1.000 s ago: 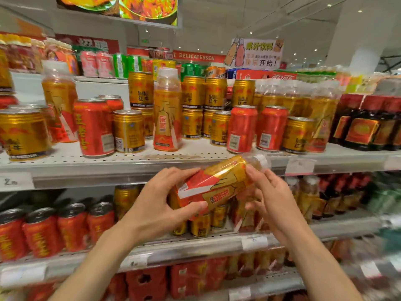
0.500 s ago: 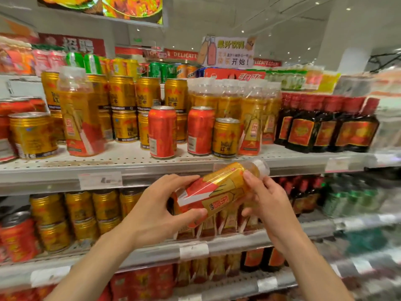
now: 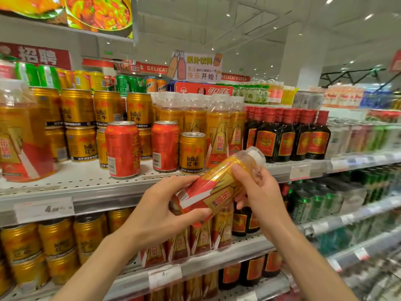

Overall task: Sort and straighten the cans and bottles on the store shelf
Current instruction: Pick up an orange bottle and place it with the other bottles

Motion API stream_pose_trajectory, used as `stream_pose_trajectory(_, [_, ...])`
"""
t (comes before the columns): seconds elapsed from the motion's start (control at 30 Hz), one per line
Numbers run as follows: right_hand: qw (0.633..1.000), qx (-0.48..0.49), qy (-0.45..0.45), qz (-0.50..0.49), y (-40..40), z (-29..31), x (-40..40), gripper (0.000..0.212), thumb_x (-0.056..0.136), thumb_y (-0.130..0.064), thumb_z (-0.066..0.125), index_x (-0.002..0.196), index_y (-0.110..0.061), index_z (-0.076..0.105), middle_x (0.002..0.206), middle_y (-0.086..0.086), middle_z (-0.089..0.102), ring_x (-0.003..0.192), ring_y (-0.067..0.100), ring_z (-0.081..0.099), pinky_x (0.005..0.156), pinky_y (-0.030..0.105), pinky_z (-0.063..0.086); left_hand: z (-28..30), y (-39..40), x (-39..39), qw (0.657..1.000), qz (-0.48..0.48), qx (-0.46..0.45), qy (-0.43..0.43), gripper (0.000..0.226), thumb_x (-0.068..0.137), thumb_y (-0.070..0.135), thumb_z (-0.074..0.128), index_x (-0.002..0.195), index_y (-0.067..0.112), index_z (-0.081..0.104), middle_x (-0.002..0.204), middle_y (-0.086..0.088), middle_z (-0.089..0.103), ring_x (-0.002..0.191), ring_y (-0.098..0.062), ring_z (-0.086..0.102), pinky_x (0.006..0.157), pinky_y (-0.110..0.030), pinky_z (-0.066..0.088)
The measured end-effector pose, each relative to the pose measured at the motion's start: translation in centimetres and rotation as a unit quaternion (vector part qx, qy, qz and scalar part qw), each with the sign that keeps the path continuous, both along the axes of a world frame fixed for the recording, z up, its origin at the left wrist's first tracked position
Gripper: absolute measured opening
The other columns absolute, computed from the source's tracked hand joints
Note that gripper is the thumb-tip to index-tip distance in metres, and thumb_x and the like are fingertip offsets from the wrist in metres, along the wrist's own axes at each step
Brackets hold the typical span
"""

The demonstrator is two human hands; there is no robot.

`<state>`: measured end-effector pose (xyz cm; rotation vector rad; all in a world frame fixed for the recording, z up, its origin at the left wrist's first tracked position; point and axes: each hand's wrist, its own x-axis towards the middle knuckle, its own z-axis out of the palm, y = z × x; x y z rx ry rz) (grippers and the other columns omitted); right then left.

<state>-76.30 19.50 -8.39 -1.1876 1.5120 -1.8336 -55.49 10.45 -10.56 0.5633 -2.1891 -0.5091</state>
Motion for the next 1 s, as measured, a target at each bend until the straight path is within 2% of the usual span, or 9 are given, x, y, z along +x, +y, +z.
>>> stream_pose_trajectory(0.07, [1.0,-0.013,0.001,-0.011,-0.2,0.5,-1.3,0.039,0.088,-0.043,0.071,0.118,-0.022,0.06,0.078,-0.009,0.074,0.05,0.016,0.061,0.046,0.025,0.052,0.4,-0.2,-1.3,1.0,0.003,-0.009,-0.004,0.067,0.073,0.074,0.068,0.134,0.056,0.047,0.124,0.032,0.057,0.12,0.004,0.054,0.095,-0.028,0.054])
stream_pose_trajectory(0.17, [0.999,-0.034,0.02,-0.016,-0.6,1.9,-3.4,0.043,0.087,-0.045,0.071,0.122,-0.023,0.059,0.096,-0.002,0.075,0.05,0.014,0.061,0.043,0.023,0.048,1.4,-0.3,-3.2,0.999,0.023,-0.043,-0.007,0.077,0.072,0.078,0.065,0.141,0.048,0.046,0.123,0.032,0.055,0.118,0.005,0.054,0.093,-0.025,0.054])
stream_pose_trajectory(0.27, [0.997,-0.056,0.058,-0.02,-1.5,4.0,-6.0,0.041,0.087,-0.043,0.072,0.122,-0.024,0.06,0.106,-0.002,0.073,0.061,0.007,0.067,0.046,0.021,0.049,2.7,-0.4,-5.5,0.993,0.051,-0.102,-0.017,0.075,0.077,0.078,0.059,0.141,0.04,0.049,0.121,0.025,0.055,0.115,0.0,0.053,0.093,-0.024,0.05])
stream_pose_trajectory(0.37, [0.987,-0.071,0.14,-0.031,-2.6,6.6,-8.5,0.037,0.086,-0.044,0.074,0.118,-0.033,0.059,0.105,-0.014,0.069,0.083,0.002,0.069,0.059,0.016,0.053,4.1,-1.3,-6.8,0.977,0.115,-0.178,0.022,0.059,0.086,0.063,0.062,0.132,0.025,0.06,0.117,0.01,0.056,0.111,-0.006,0.054,0.093,-0.024,0.048])
stream_pose_trajectory(0.47, [0.975,-0.071,0.206,-0.047,-4.4,8.3,-10.9,0.051,0.083,-0.049,0.076,0.126,-0.032,0.057,0.111,-0.015,0.068,0.097,0.001,0.068,0.082,0.028,0.06,5.1,-2.7,-7.0,0.943,0.221,-0.248,0.034,0.051,0.086,0.041,0.072,0.128,0.013,0.062,0.118,-0.004,0.056,0.114,-0.02,0.051,0.094,-0.031,0.047])
stream_pose_trajectory(0.6, [0.955,-0.078,0.28,-0.065,-7.0,9.2,-12.8,0.073,0.08,-0.056,0.075,0.142,-0.028,0.047,0.127,-0.011,0.064,0.113,0.01,0.064,0.095,0.036,0.056,5.4,-3.8,-7.3,0.919,0.308,-0.246,-0.02,0.056,0.081,0.035,0.078,0.128,0.011,0.062,0.127,-0.008,0.054,0.125,-0.027,0.045,0.093,-0.039,0.052])
stream_pose_trajectory(0.7, [0.935,-0.066,0.341,-0.07,-8.6,9.2,-13.3,0.086,0.079,-0.067,0.07,0.149,-0.027,0.04,0.14,-0.009,0.059,0.125,0.014,0.058,0.104,0.044,0.051,5.6,-3.7,-7.9,0.921,0.304,-0.234,-0.066,0.063,0.082,0.047,0.074,0.135,0.018,0.056,0.133,-0.001,0.054,0.13,-0.019,0.042,0.093,-0.036,0.051])
stream_pose_trajectory(0.8, [0.921,-0.06,0.377,-0.074,-9.7,9.1,-13.4,0.092,0.077,-0.077,0.06,0.152,-0.03,0.035,0.142,-0.008,0.058,0.127,0.015,0.058,0.103,0.048,0.052,5.6,-3.9,-8.3,0.922,0.296,-0.233,-0.091,0.066,0.083,0.049,0.071,0.139,0.022,0.051,0.136,0.003,0.054,0.13,-0.014,0.04,0.1,-0.03,0.045])
stream_pose_trajectory(1.0, [0.889,-0.063,0.445,-0.083,-10.5,9.0,-13.1,0.092,0.091,-0.064,0.059,0.161,-0.024,0.018,0.155,-0.001,0.045,0.14,0.018,0.045,0.113,0.047,0.043,5.7,-4.4,-9.0,0.931,0.277,-0.222,-0.085,0.064,0.084,0.044,0.073,0.139,0.02,0.051,0.138,0.003,0.053,0.132,-0.015,0.041,0.107,-0.032,0.041])
